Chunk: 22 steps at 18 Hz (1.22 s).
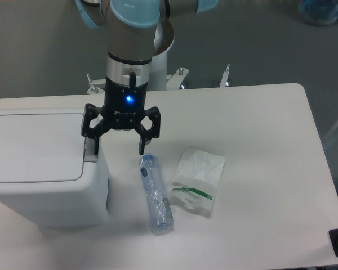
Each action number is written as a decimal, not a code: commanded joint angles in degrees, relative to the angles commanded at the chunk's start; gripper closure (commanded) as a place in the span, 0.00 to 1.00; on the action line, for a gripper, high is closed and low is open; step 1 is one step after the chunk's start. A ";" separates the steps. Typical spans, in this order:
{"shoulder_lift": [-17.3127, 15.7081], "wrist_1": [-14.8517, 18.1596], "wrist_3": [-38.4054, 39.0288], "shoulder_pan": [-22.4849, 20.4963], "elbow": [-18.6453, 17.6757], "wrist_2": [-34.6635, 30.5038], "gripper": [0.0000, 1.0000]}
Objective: Open the trash can
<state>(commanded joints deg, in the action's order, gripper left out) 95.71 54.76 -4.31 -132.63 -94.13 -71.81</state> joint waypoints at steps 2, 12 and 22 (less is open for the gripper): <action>0.00 0.00 0.00 0.00 -0.09 0.00 0.00; 0.09 0.09 0.00 0.00 -0.09 0.00 0.00; -0.79 -0.18 -0.26 -0.18 2.19 0.26 0.00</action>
<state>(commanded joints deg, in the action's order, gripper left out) 94.93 54.58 -4.57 -132.80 -91.94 -71.54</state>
